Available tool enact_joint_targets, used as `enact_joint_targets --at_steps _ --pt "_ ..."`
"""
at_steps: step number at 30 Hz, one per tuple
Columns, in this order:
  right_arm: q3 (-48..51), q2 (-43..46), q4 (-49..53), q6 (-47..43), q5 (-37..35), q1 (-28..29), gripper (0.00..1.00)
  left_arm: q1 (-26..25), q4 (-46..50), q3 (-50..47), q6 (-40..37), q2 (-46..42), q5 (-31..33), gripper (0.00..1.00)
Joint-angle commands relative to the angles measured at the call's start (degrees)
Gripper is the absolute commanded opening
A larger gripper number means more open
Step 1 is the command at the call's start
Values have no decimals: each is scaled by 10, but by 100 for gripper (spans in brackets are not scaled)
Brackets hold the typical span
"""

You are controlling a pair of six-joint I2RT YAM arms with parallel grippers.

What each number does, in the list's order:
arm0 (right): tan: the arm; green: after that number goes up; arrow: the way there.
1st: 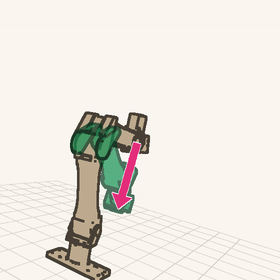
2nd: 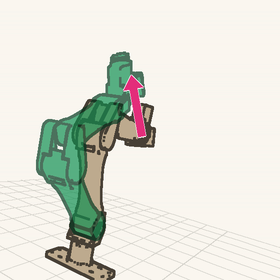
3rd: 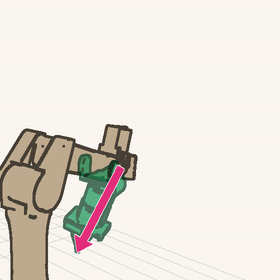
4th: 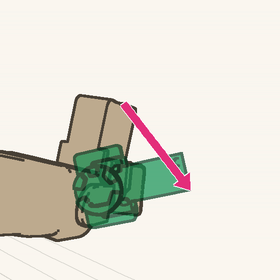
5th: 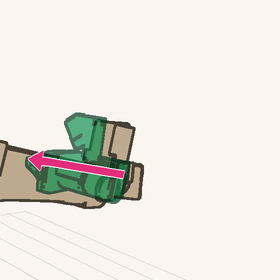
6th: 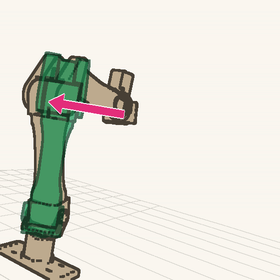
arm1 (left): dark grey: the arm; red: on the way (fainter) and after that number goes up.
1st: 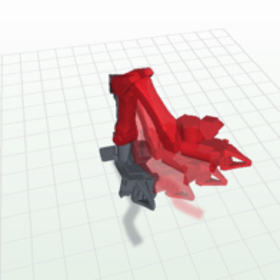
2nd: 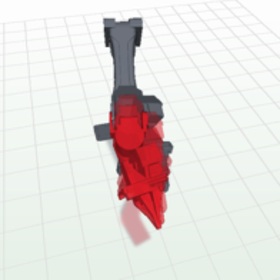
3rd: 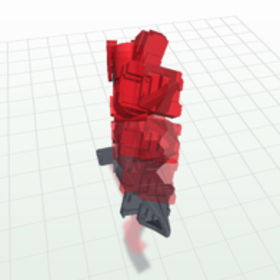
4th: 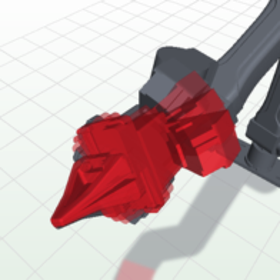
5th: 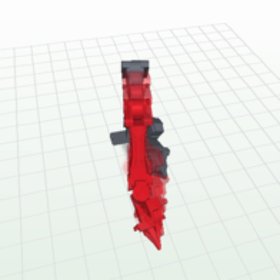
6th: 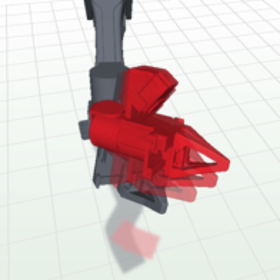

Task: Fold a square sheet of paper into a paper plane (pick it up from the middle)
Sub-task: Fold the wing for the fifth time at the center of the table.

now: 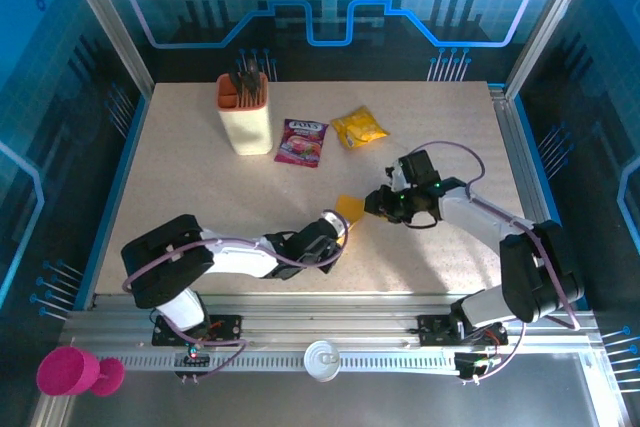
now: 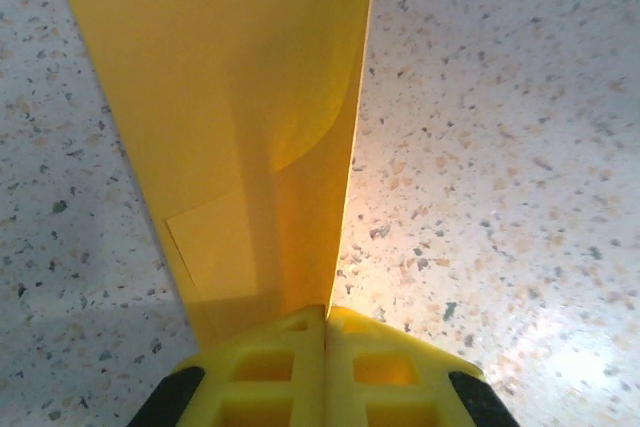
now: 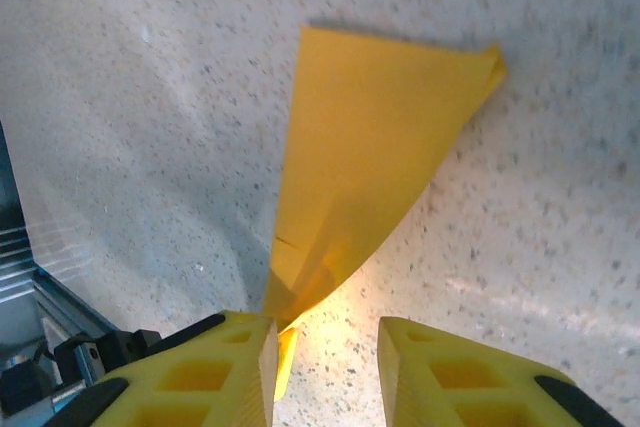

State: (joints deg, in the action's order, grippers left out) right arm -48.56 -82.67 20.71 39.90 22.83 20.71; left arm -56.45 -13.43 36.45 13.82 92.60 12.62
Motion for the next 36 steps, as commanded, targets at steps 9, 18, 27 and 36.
enact_joint_targets --at_steps 9,18,27,36 --pt "-147 -162 44 -123 57 33 20 35 -13 -3 25 -20 -182 0" --pt "-137 -230 4 -108 62 50 14 42 -31 -12 32 5 -190 0" --pt "-123 -239 -7 -104 62 49 13 54 -45 -15 33 18 -198 0" --pt "-118 -147 0 -107 70 38 14 74 -80 -44 51 16 -220 0"
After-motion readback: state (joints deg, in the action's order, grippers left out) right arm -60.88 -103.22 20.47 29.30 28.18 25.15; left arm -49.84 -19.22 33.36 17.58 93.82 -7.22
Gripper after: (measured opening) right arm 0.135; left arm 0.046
